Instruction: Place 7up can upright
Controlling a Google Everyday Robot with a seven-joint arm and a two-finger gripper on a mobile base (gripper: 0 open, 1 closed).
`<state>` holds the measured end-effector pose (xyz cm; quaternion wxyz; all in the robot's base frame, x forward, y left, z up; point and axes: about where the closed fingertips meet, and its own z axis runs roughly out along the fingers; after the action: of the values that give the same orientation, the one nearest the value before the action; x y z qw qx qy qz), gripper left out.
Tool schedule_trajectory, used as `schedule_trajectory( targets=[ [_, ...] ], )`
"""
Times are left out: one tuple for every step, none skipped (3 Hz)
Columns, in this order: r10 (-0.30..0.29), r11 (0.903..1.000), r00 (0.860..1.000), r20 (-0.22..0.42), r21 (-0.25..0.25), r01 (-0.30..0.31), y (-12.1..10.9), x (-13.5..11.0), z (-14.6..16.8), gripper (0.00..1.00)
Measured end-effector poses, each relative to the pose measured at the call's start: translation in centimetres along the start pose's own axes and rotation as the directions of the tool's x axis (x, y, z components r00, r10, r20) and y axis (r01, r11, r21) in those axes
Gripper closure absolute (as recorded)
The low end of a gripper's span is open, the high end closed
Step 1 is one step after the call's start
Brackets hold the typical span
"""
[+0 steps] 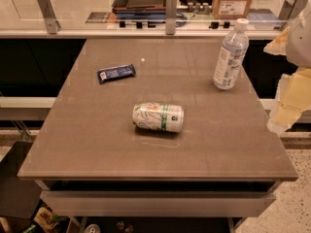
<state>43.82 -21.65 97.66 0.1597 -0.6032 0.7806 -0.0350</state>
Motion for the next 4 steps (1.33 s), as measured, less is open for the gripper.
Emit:
schedule_trajectory(
  targets=[
    [0.000,1.0000,1.000,0.000,0.000,0.000,0.0,0.0,0.0,0.00],
    [0.012,0.9999,1.000,-0.015,-0.007,-0.012,0.2,-1.1,0.2,0.00],
    [0.016,0.9994,1.000,-0.024,-0.030,-0.017,0.6,-3.3,0.9,0.00],
    [0.022,0.9984,0.999,-0.028,-0.051,-0.023,1.1,-5.5,2.2,0.00]
  ],
)
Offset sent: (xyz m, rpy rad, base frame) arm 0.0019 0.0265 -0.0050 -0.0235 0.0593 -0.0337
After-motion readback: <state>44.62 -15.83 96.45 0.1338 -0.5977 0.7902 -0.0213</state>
